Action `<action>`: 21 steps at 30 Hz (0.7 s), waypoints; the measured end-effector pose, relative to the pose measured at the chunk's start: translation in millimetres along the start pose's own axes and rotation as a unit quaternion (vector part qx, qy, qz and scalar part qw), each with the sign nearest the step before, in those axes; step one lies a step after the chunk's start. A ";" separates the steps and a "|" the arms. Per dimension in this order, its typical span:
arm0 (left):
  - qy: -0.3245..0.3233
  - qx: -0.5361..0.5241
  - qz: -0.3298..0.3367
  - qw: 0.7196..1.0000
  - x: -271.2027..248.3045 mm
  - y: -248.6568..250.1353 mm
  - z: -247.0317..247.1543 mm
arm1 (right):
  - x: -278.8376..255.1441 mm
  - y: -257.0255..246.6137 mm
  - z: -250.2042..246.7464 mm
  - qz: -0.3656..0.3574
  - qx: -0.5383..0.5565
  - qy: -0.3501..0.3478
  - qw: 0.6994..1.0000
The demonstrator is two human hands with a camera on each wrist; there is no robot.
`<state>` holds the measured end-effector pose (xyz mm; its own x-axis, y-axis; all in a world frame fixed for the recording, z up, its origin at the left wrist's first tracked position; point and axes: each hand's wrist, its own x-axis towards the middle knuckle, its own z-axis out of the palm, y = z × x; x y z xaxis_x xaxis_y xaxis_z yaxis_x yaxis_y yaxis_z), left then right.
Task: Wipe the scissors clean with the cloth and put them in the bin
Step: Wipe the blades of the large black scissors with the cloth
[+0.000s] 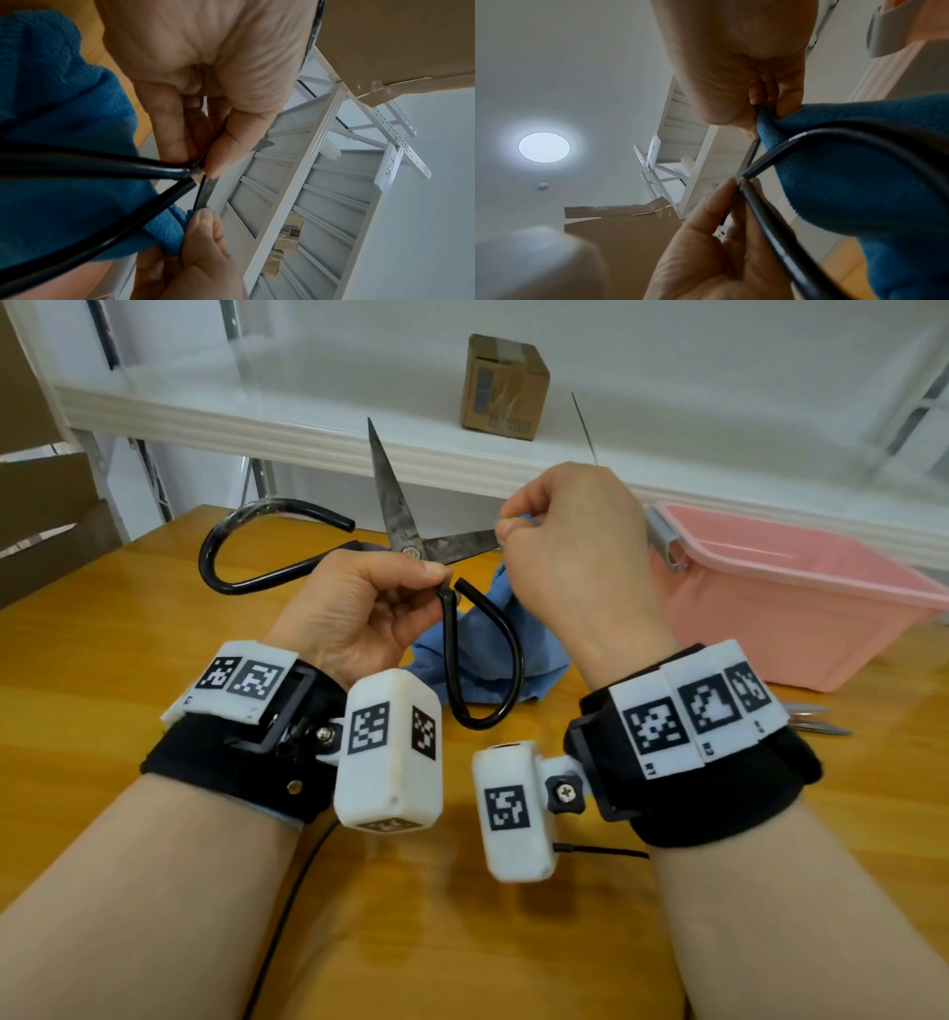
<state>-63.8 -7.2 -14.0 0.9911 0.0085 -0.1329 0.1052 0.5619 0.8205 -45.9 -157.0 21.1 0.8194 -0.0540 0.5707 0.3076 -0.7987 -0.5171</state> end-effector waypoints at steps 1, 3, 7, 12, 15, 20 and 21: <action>0.000 0.001 0.001 1.000 -0.1 0.5 -0.6 | 0.0 0.1 1.5 0.000 -0.001 -0.001 1.000; 0.001 0.004 0.003 1.000 -0.6 -0.8 0.3 | 3.3 4.9 0.7 0.015 -0.001 -0.001 1.000; -0.002 0.002 0.000 1.000 0.1 -4.0 3.0 | 7.8 13.6 -3.0 0.025 0.001 -0.001 1.000; 0.006 -0.022 -0.006 1.000 3.2 0.3 -4.9 | 12.0 15.6 -2.1 0.056 0.150 -0.011 0.987; 0.001 -0.034 -0.009 0.999 3.8 1.3 -6.2 | 14.9 20.7 -12.1 0.093 0.270 0.001 0.958; 0.004 -0.074 -0.020 0.997 6.1 2.2 -8.8 | 16.2 25.0 -19.1 0.096 0.274 0.006 0.957; 0.005 -0.081 -0.021 0.996 6.6 2.2 -9.4 | 15.8 24.0 -18.0 0.087 0.260 0.000 0.962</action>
<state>-57.8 1.8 -18.3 0.9851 -0.0106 -0.1715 0.1317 0.6880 0.7137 -34.2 -187.8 29.1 0.8808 -0.1597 0.4457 0.3650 -0.3702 -0.8542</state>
